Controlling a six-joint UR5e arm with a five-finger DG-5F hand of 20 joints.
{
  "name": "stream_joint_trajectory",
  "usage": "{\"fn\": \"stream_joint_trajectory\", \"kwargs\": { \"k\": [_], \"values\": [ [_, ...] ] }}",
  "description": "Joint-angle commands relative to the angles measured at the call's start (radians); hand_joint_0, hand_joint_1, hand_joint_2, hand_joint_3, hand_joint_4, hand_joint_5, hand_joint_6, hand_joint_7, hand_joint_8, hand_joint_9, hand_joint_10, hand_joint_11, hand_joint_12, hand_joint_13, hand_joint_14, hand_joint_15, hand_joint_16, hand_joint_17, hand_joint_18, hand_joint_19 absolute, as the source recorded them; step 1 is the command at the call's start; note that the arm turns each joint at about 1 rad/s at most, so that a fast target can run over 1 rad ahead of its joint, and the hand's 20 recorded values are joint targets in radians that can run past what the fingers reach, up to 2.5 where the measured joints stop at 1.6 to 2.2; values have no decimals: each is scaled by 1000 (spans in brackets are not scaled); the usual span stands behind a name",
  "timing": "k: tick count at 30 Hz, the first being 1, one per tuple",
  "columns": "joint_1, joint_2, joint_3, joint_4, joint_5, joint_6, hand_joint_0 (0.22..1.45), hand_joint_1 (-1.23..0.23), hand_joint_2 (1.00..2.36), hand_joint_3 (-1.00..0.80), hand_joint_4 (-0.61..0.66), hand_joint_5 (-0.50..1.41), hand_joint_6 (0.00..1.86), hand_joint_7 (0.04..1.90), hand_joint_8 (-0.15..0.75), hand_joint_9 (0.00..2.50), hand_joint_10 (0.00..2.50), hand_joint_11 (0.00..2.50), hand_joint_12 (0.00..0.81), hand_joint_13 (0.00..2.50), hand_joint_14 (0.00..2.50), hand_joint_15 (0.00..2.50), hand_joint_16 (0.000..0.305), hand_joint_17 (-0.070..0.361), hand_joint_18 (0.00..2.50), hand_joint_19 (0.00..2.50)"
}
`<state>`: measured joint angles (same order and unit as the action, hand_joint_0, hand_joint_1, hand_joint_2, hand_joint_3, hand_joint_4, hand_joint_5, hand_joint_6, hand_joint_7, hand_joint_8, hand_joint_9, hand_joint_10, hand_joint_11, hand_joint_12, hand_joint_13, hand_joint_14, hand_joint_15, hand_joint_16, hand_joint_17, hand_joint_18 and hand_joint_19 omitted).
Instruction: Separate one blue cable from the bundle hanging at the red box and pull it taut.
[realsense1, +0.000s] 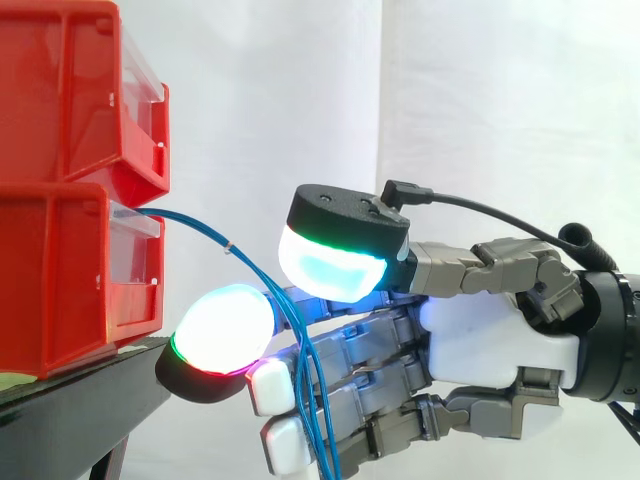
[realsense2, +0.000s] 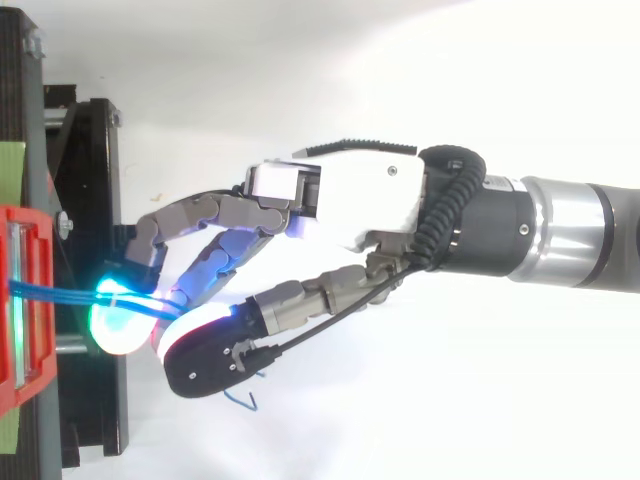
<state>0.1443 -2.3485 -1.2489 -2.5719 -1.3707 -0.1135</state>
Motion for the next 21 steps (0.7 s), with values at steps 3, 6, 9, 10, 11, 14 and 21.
{"fn": "stream_joint_trajectory", "kwargs": {
  "k": [3,6,9,10,11,14,21],
  "values": [
    [-2,0,0,1,-5,0,699,-510,1018,-288,247,-154,503,952,315,919,15,536,407,918,19,488,42,94,712,390],
    [-2,0,0,1,-5,-2,697,-511,1019,-258,242,-153,503,947,318,919,18,532,407,914,19,491,42,95,713,406],
    [0,0,0,-1,-5,-2,688,-507,1016,-309,254,-151,503,951,322,926,18,540,413,916,18,496,43,96,717,400],
    [-2,0,-1,-1,-5,-2,676,-502,1015,-330,262,-147,503,957,325,928,16,542,414,915,19,493,43,96,716,403],
    [-2,0,0,-1,-5,-2,677,-499,1014,-345,263,-147,503,958,325,931,18,547,413,916,19,490,43,96,718,402],
    [-5,0,0,-1,-5,-2,656,-470,1009,-403,278,-142,503,963,329,954,16,553,414,936,18,504,43,98,732,402],
    [-5,0,0,-1,-19,-2,657,-477,1011,-387,285,-133,504,972,337,988,19,555,417,964,18,499,43,97,747,391]
  ]
}}
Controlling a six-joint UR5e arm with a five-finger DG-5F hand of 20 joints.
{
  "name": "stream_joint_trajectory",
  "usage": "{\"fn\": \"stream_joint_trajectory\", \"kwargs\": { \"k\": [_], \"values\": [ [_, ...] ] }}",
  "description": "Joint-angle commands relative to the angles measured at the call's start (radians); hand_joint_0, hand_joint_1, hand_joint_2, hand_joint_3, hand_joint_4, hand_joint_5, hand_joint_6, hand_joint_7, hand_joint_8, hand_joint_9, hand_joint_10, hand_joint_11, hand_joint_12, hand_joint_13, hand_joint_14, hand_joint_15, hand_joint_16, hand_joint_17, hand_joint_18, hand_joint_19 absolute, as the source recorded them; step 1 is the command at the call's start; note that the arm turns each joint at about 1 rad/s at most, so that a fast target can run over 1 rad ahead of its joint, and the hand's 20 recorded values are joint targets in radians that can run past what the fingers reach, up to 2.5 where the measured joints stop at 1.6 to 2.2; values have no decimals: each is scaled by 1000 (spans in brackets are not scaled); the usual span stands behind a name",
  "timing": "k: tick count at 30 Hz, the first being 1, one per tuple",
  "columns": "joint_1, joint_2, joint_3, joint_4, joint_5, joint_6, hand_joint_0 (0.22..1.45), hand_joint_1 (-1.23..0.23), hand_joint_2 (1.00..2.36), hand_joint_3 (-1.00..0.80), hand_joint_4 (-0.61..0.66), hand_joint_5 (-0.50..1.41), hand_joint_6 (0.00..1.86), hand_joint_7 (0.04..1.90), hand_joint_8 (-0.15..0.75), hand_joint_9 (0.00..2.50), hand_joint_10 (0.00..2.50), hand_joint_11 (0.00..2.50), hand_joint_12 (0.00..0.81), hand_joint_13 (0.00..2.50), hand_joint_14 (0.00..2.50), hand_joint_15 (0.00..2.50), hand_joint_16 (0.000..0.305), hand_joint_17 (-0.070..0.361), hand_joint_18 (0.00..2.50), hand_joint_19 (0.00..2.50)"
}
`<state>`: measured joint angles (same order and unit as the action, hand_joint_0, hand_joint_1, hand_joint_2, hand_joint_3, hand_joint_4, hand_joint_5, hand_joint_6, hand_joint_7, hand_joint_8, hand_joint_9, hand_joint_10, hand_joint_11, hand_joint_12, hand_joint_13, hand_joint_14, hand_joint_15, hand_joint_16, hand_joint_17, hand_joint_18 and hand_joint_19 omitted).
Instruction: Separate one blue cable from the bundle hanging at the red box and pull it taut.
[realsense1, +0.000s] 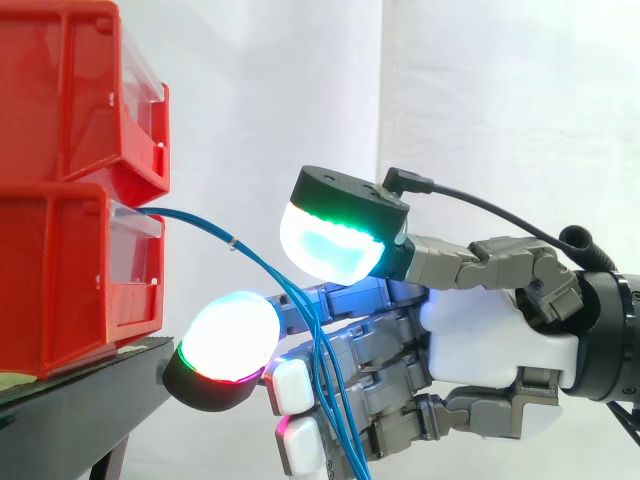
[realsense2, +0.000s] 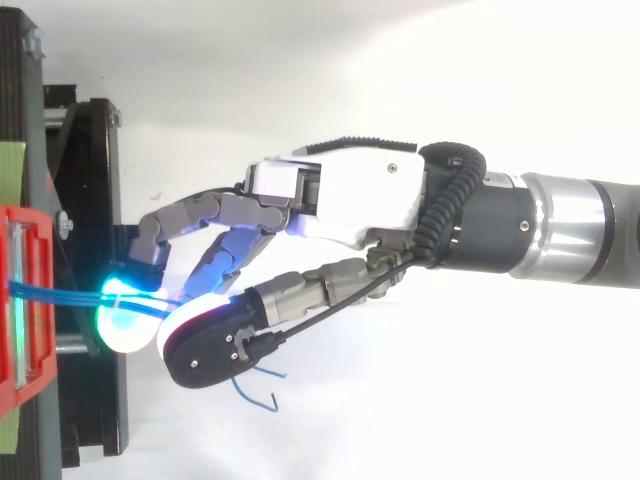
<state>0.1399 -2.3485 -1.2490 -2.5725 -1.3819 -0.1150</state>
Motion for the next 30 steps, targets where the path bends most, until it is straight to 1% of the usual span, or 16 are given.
{"fn": "stream_joint_trajectory", "kwargs": {
  "k": [1,2,5,8,10,12,18,25,26,30],
  "values": [
    [-2,0,0,0,-13,0,658,-505,1011,-382,285,-133,503,972,338,988,18,554,415,966,19,499,43,97,748,383],
    [-2,8,0,0,-20,0,659,-511,1011,-377,285,-133,504,971,334,991,18,561,418,966,19,499,43,97,748,386],
    [-3,28,0,-6,-23,-3,662,-538,1013,-357,287,-133,504,972,338,993,16,557,417,966,19,500,43,96,749,390],
    [-5,43,0,-49,-22,-12,672,-568,1015,-333,285,-134,503,975,332,996,17,563,418,966,19,500,43,96,753,381],
    [-5,54,-1,-61,-22,-12,687,-599,1016,-316,279,-135,503,977,331,1003,19,590,420,974,18,504,42,95,758,383],
    [-5,55,2,-75,-20,-12,690,-611,1018,-294,279,-137,504,980,331,1019,20,612,416,982,20,510,42,95,763,382],
    [-5,54,5,-78,-17,-14,702,-636,1018,-289,274,-137,504,992,328,1050,20,664,413,1027,20,571,42,94,777,397],
    [-5,54,6,-77,-17,-18,690,-547,1015,-338,284,-129,503,1003,336,1084,21,686,414,1056,22,591,42,94,785,412],
    [-5,54,6,-77,-17,-18,697,-502,1015,-333,277,-127,504,1008,335,1097,21,681,418,1065,22,587,42,94,785,423],
    [-5,54,6,-77,-14,-18,699,-489,1021,-228,248,-120,504,1010,335,1121,19,670,422,1078,21,602,42,95,789,455]
  ]
}}
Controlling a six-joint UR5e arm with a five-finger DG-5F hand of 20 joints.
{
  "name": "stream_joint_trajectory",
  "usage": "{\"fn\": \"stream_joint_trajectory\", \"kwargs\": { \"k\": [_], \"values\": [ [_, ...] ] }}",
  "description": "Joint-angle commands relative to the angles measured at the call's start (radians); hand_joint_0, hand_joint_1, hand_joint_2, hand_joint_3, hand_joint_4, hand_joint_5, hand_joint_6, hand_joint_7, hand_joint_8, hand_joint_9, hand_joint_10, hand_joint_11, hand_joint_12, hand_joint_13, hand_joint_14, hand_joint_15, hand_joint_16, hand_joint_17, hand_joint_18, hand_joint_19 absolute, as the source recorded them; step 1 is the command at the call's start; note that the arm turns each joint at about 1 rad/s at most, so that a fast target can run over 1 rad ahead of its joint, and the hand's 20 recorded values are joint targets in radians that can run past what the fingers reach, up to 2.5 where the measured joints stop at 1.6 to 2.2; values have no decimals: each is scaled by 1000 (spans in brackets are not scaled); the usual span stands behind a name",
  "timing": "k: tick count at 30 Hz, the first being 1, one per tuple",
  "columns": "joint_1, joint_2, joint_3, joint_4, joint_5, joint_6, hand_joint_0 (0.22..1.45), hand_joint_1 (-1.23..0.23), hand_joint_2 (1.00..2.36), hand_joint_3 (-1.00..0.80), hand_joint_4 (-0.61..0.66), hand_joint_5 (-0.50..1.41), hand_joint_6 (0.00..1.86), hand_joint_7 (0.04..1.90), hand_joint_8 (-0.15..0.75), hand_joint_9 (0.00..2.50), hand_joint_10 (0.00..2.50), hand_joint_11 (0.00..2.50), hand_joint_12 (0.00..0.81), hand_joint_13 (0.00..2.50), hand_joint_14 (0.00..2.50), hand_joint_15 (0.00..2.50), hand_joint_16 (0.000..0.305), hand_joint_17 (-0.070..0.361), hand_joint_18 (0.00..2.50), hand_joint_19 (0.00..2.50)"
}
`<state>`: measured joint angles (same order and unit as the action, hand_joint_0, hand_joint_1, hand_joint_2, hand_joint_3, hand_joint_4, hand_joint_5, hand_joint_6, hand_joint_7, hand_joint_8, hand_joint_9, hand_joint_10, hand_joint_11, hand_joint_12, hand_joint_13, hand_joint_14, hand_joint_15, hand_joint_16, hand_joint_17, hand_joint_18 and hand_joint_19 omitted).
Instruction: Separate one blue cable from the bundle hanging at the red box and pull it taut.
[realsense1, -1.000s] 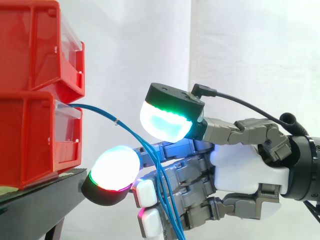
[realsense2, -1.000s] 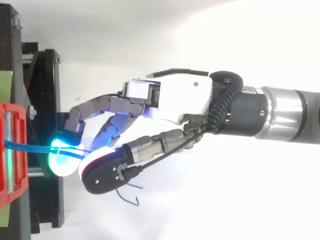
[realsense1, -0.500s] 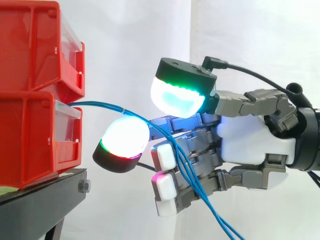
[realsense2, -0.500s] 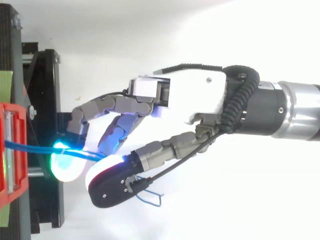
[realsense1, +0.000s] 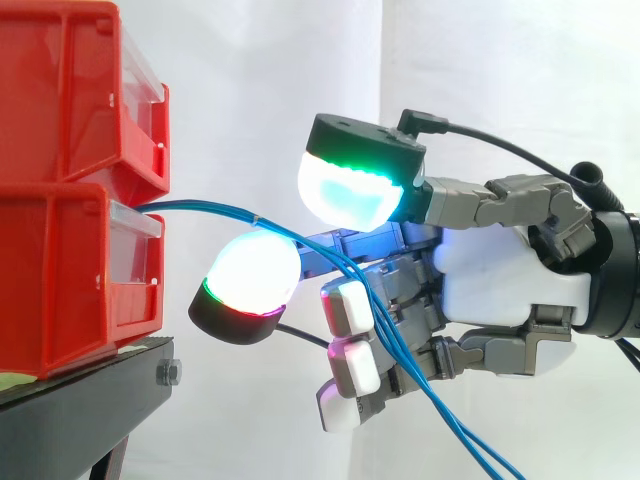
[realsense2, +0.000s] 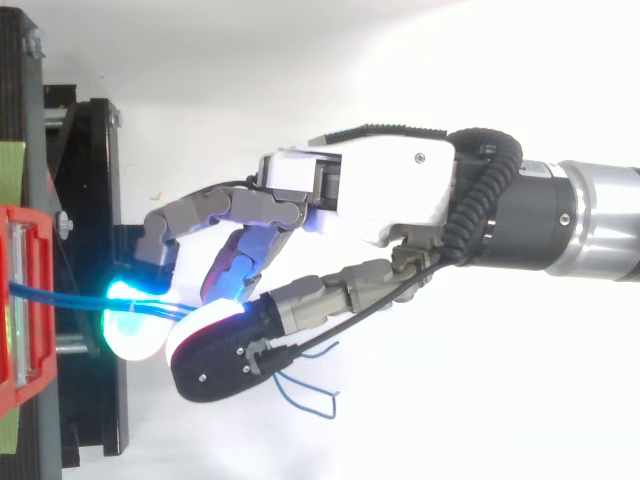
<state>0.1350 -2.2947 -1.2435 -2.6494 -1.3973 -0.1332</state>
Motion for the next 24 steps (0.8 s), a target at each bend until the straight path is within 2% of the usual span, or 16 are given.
{"fn": "stream_joint_trajectory", "kwargs": {
  "k": [1,6,10,13,21,24],
  "values": [
    [0,0,-1,0,1,0,697,-488,1022,-212,252,-120,504,1010,334,1125,21,676,423,1080,22,605,42,95,791,455],
    [1,0,-1,0,1,0,696,-494,1020,-213,248,-117,504,1008,338,1136,20,683,428,1085,21,603,44,98,795,465],
    [1,0,-1,-1,0,0,667,-490,1016,-322,271,-118,504,1007,347,1137,22,684,431,1087,22,606,44,99,804,459],
    [1,0,-1,2,0,0,664,-471,1015,-336,268,-117,504,1002,341,1139,23,683,431,1094,21,610,44,99,806,453],
    [-25,0,-1,-1,0,-2,664,-468,1017,-328,276,-119,504,993,346,1142,22,687,433,1099,22,605,44,100,813,451],
    [-29,0,-1,-1,0,-3,688,-513,1020,-268,264,-118,504,982,343,1148,20,685,432,1103,22,598,44,99,814,445]
  ]
}}
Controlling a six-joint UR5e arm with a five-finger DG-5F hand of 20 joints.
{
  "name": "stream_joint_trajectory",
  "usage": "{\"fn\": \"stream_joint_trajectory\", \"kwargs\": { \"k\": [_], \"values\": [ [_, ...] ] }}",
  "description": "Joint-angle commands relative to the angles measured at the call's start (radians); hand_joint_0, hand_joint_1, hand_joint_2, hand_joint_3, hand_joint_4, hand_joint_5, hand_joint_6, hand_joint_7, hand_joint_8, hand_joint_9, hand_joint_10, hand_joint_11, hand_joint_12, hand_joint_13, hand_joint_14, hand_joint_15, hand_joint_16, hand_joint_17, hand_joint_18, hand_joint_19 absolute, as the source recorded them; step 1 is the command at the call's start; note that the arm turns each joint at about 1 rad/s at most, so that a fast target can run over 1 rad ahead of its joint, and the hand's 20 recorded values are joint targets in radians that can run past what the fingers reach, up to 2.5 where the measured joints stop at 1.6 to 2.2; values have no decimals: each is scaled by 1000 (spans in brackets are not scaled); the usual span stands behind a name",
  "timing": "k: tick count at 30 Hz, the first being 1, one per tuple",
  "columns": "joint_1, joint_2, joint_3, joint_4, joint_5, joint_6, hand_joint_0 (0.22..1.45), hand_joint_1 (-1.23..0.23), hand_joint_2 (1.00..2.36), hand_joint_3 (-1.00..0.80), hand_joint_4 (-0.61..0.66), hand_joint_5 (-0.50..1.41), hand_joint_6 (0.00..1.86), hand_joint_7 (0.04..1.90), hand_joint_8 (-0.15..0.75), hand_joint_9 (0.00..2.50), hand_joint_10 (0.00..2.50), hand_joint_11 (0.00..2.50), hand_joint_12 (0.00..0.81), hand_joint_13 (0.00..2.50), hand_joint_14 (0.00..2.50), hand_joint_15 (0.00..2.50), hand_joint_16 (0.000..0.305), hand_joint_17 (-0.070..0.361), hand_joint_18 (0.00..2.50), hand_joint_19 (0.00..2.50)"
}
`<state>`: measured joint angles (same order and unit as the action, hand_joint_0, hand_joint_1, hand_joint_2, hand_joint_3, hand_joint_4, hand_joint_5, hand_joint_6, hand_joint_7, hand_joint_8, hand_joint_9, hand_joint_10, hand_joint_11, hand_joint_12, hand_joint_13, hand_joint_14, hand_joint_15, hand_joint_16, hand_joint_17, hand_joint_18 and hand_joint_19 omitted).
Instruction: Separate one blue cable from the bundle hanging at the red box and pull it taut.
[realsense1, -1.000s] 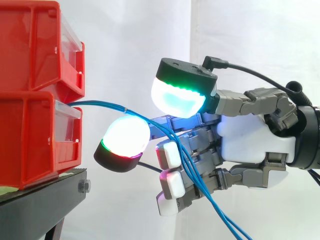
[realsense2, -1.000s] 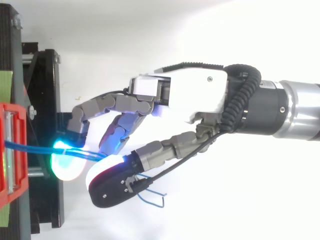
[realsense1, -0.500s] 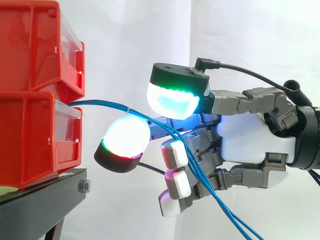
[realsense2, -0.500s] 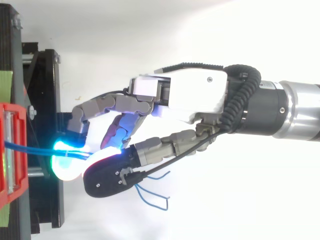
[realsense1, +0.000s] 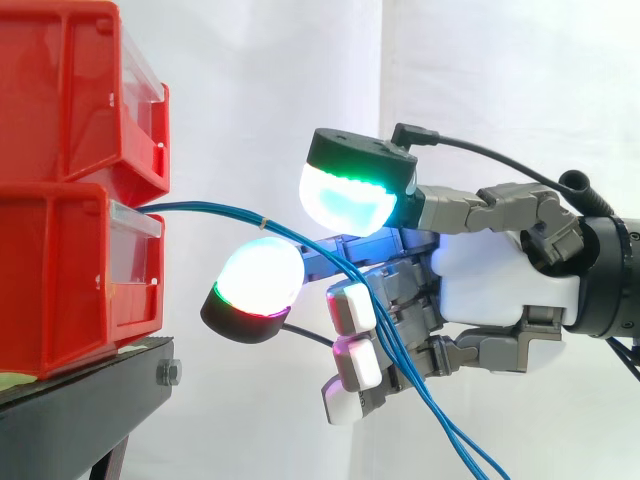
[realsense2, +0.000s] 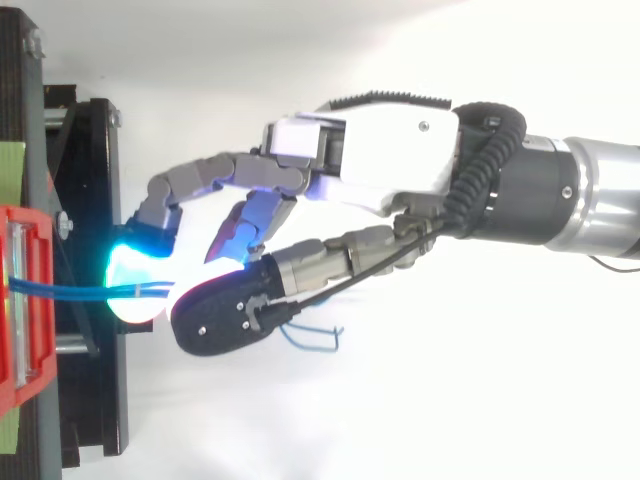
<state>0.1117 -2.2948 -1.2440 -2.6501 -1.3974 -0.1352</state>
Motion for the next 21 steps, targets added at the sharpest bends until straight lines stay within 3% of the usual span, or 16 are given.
{"fn": "stream_joint_trajectory", "kwargs": {
  "k": [1,8,19,21],
  "values": [
    [-7,0,0,-1,0,-1,690,-517,1022,-251,264,-117,504,979,342,1153,22,688,431,1102,22,603,44,99,814,446],
    [-12,0,0,1,0,-6,709,-540,1023,-205,270,-114,504,975,344,1158,22,687,429,1107,20,597,44,99,820,452],
    [-12,2,6,1,1,-4,766,-717,1025,-184,259,-112,504,1024,330,1147,23,707,404,1106,23,623,42,94,796,487],
    [-9,2,25,-4,0,-4,776,-729,1025,-183,251,-112,504,1054,332,1149,22,716,404,1108,24,630,41,93,787,503]
  ]
}}
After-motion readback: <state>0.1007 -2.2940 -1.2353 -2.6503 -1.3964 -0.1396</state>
